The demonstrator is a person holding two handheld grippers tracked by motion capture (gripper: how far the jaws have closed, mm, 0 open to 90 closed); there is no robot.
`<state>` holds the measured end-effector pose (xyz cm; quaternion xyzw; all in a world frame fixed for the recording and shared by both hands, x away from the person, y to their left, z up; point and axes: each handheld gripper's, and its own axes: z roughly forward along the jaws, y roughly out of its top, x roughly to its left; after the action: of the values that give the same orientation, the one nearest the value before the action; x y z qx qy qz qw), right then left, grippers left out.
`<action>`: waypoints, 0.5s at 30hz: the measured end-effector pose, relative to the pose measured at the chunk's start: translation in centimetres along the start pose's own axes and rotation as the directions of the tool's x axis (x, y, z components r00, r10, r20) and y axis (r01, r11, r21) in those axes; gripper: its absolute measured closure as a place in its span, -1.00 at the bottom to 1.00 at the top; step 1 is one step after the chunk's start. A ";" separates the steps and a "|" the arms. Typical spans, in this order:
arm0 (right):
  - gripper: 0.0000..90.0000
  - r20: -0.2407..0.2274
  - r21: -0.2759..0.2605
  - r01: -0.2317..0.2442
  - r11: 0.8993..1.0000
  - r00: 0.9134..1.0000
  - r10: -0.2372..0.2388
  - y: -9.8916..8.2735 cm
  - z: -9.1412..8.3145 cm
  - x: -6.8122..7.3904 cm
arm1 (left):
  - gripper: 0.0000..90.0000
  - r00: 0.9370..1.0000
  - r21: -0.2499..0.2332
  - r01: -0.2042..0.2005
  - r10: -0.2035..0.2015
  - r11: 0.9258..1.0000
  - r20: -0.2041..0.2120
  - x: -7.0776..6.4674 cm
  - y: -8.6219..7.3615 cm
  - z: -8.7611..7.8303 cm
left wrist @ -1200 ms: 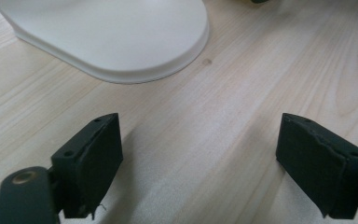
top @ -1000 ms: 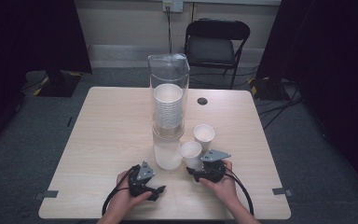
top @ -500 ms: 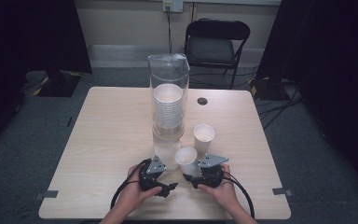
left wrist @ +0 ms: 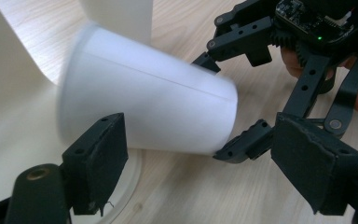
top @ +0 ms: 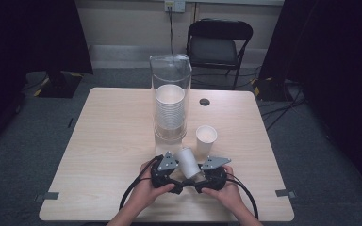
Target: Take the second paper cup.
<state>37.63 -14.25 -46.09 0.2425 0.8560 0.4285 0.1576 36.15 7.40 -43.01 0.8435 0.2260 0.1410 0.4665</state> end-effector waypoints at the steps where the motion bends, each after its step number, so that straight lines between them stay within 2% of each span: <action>1: -0.31 0.001 -0.004 0.002 1.000 1.000 -0.002 0.0 -0.1 -0.1 | -0.61 1.000 -0.001 -0.007 0.007 1.000 0.003 -0.1 0.0 0.3; 3: -0.33 0.002 -0.001 -0.010 1.000 1.000 0.010 -0.1 -0.2 -0.1 | -0.59 1.000 0.014 -0.003 0.003 1.000 0.005 -0.1 -0.1 0.3; 5: -0.36 0.006 -0.002 -0.007 1.000 1.000 0.007 -0.1 -0.4 -0.1 | -0.59 1.000 0.022 -0.012 0.012 1.000 -0.002 0.0 -0.2 0.3; 8: -0.40 0.017 -0.012 -0.004 1.000 1.000 0.004 0.1 -0.8 -0.1 | -0.59 1.000 0.027 -0.004 0.004 1.000 0.004 0.0 -0.4 0.2; 10: -0.45 0.029 -0.028 -0.018 0.999 0.999 0.019 0.4 -1.2 -0.1 | -0.59 1.000 0.037 -0.009 0.009 0.999 0.006 -0.1 -0.6 0.2; 11: -0.46 0.031 -0.035 -0.045 0.998 0.998 0.046 0.6 -1.5 -0.3 | -0.59 1.000 0.037 -0.016 0.016 0.999 0.004 0.0 -0.7 0.1; 14: -0.48 0.053 -0.051 -0.058 0.997 0.997 0.061 1.0 -1.8 -0.6 | -0.59 1.000 0.038 -0.007 0.007 0.999 0.006 0.0 -0.8 0.0; 15: -0.51 0.071 -0.051 -0.092 0.994 0.993 0.095 1.4 -1.9 -1.0 | -0.59 1.000 0.048 -0.012 0.012 0.999 0.004 0.1 -1.1 -0.2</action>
<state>37.99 -15.32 -43.77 0.2941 0.8269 0.4465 0.1745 35.84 8.05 -43.80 0.8561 0.2235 0.1366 0.4455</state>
